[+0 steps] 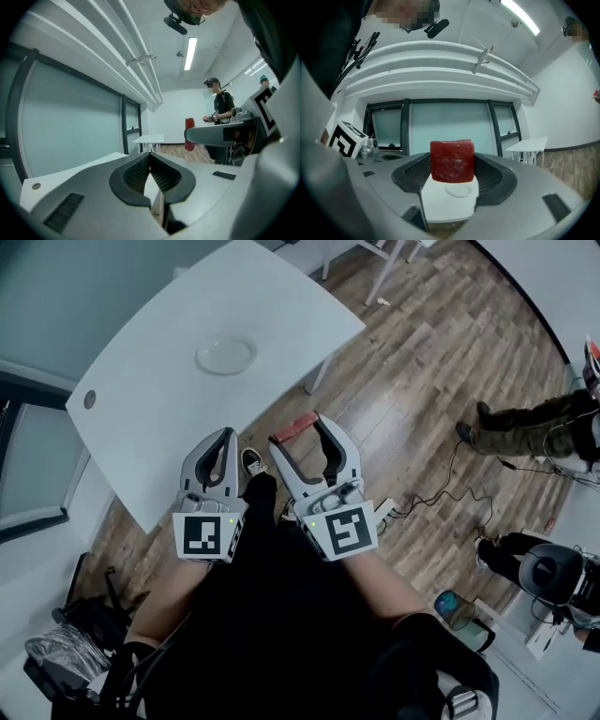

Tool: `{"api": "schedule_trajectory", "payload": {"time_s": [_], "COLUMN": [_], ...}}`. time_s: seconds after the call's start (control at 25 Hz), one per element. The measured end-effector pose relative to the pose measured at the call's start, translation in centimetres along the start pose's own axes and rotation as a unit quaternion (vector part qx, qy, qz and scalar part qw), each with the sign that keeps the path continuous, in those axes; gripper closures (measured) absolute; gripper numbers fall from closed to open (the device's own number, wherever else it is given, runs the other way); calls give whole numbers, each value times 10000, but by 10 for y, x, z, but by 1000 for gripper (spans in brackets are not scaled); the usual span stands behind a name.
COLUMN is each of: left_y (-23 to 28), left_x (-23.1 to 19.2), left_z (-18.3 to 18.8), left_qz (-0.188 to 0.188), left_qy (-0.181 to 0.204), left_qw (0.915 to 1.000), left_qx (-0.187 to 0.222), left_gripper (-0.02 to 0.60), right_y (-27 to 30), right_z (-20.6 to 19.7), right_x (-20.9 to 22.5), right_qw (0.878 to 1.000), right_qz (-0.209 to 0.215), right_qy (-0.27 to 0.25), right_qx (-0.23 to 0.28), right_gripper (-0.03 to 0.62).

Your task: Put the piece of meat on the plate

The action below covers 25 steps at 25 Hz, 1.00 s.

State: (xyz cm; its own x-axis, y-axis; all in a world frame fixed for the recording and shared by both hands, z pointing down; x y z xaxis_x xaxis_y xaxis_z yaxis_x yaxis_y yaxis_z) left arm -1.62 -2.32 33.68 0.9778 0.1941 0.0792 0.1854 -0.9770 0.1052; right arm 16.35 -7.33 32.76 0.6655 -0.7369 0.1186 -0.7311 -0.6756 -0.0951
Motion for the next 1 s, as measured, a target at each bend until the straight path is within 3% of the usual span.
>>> {"api": "schedule_trajectory", "payload": {"time_s": [0.2,0.4,0.68,1.0], "left_y": [48,91,116,128], "left_x": [-28,-72,-118,-157], "left_z": [-22,-21,-39,-71], "left_qz": [-338,-637,-650,-228], "left_qy": [-482,-554,-573,-879], "left_qw": [9983,9963,9955,9924], "left_qx": [28,-173,-370,-831], "left_gripper": [577,577,577,577], "right_y": [39,99,158,208], "right_z": [-16,-17,-32,-78], "right_x": [16,22,30,30], "right_qw": [9985,9951,9898,9787], "right_qz": [64,115,150,578], "right_qy": [-211,-488,-627,-586], "right_qx": [-510,-853,-1267,-1883], "right_gripper": [307,307,307,307]}}
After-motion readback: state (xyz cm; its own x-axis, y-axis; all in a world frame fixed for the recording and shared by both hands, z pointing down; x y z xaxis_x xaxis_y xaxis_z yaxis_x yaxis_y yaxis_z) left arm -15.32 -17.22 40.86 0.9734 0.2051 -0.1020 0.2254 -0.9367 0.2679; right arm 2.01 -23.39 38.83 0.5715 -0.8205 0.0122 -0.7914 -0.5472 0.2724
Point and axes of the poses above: the fingertips, and each gripper's own axes: y forward along the fingers, x to its right, z out of its top, the point moved 10 cm from there along -y, backward along the fingers, and after that the axes turned 4 degrees about x, right-handed, at the moved point
